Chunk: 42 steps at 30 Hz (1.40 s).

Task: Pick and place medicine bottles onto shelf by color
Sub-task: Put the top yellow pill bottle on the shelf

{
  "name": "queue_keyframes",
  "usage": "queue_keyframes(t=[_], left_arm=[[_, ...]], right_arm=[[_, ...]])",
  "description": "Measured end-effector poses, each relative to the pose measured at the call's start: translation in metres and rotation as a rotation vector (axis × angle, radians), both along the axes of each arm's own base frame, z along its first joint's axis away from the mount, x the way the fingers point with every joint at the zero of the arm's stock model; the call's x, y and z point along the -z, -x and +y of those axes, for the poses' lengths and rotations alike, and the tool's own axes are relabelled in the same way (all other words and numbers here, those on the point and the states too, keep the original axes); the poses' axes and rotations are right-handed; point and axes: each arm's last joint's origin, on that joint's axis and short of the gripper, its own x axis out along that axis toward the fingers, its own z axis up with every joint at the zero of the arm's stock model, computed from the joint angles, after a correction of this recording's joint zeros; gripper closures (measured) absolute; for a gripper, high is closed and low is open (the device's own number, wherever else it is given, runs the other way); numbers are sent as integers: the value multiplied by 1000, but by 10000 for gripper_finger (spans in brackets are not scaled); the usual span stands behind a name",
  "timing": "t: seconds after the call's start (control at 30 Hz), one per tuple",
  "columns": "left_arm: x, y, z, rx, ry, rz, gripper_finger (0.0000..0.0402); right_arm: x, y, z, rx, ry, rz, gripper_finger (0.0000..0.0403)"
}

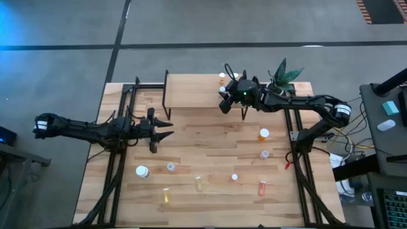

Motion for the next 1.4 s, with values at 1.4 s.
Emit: queue_keyframes(t=[1.4], left_arm=[[-1, 0, 0, 0, 0, -15, 271]], right_arm=[[0, 4, -13, 34, 23, -9, 289]])
